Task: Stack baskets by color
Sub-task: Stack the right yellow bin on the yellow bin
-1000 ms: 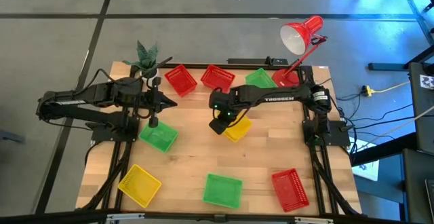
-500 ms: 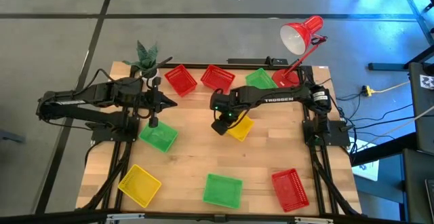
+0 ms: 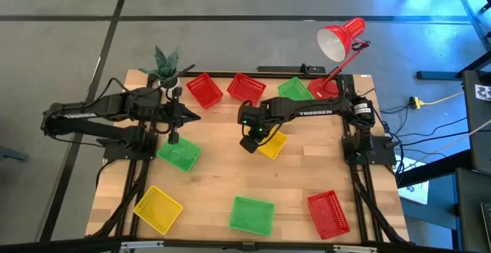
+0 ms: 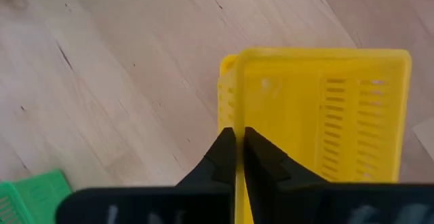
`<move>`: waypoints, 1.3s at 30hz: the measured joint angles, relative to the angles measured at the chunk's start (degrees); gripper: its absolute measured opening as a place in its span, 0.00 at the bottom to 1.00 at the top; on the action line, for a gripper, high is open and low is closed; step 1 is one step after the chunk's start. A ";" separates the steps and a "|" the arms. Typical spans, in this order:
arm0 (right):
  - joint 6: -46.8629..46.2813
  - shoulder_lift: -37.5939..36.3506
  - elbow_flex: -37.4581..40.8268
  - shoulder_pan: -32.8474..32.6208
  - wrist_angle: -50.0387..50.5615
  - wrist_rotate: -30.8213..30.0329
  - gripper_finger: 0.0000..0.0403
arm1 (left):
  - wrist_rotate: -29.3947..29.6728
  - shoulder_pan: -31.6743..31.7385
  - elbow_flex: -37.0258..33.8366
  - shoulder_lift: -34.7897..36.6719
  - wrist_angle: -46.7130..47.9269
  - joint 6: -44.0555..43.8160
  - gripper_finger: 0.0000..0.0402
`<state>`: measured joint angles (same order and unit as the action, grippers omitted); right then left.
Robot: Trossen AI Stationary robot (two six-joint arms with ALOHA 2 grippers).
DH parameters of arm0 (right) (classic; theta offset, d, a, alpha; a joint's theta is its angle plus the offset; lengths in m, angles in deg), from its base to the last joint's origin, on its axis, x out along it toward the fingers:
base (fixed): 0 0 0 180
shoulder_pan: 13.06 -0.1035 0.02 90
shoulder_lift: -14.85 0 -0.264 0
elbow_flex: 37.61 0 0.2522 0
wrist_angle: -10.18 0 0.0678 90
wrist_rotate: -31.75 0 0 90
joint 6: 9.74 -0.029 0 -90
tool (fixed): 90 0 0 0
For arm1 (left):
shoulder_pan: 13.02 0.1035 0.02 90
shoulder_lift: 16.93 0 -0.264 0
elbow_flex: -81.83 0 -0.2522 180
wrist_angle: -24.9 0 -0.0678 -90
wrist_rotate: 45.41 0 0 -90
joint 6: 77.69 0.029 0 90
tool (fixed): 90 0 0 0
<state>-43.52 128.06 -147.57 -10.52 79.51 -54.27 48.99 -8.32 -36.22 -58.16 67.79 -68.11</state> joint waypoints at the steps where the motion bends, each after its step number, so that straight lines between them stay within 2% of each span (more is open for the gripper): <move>1: 0.00 0.00 0.00 0.00 0.00 -0.45 0.03 | 0.00 -0.01 0.00 0.00 0.00 0.00 0.00; 5: 1.03 -0.02 -0.55 -0.23 1.06 -1.39 0.02 | 0.00 0.00 0.00 0.00 0.00 0.00 0.00; 17: 1.08 -0.07 -8.90 -1.44 13.43 -7.57 0.00 | 0.00 0.01 0.01 0.00 0.00 0.02 0.00; 23: 1.07 -0.11 -8.24 -2.03 15.63 -9.25 0.00 | 0.00 0.00 0.01 0.00 -0.01 0.02 0.00; 30: 1.24 -0.04 -3.21 -2.01 13.67 -9.49 0.01 | 0.00 -0.01 0.01 0.00 0.00 0.02 0.00; 39: 1.56 -0.04 0.20 -1.99 9.27 -9.48 0.19 | 0.00 0.00 0.01 0.00 0.00 0.00 0.00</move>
<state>-41.96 128.02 -147.37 -12.51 88.78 -63.75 48.99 -8.32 -36.21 -58.16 67.79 -68.11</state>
